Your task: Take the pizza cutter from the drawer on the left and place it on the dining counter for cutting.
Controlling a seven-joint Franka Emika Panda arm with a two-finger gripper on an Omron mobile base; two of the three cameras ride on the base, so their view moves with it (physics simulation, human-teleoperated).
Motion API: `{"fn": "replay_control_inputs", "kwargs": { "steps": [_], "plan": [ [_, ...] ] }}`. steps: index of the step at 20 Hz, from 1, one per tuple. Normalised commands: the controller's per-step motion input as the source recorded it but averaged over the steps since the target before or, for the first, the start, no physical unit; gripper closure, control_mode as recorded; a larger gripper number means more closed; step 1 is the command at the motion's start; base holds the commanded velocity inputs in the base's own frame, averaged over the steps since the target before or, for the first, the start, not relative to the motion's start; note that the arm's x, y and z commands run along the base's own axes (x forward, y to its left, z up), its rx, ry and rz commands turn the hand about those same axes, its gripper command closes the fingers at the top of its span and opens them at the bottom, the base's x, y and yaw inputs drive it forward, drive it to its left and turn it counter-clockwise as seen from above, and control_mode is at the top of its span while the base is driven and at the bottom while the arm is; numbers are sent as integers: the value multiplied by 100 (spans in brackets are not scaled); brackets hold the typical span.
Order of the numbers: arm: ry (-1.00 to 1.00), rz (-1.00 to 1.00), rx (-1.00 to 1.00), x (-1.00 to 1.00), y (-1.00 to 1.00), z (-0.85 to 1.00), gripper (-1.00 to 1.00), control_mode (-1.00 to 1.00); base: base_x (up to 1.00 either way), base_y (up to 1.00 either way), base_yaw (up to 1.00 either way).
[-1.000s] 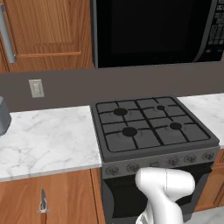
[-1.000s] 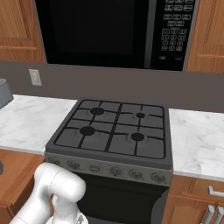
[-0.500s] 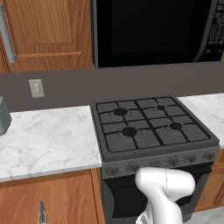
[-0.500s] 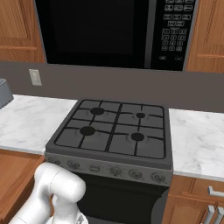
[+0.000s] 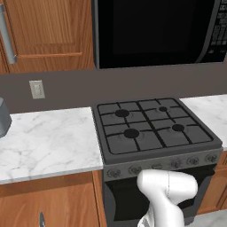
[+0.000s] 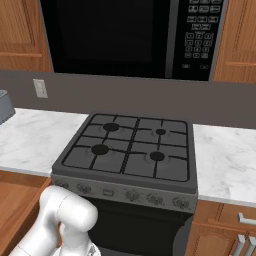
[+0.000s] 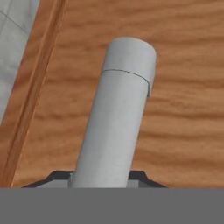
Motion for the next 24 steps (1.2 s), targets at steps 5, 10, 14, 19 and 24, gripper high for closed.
{"fn": "replay_control_inputs", "kwargs": {
  "steps": [5, 10, 14, 19, 24],
  "plan": [
    [0, 0, 0, -65, 0, 6, -100, -100, 0, 0, 0],
    [0, 0, 0, -88, 0, 33, -100, -100, 0, 0, 0],
    [-3, -1, 0, -69, 0, 74, -100, -100, 0, 0, 0],
    [0, 0, 0, -44, -1, 98, -100, -100, 0, 0, 0],
    [-4, 0, 1, -36, -7, 99, -100, -100, 0, 0, 0]
  ]
}}
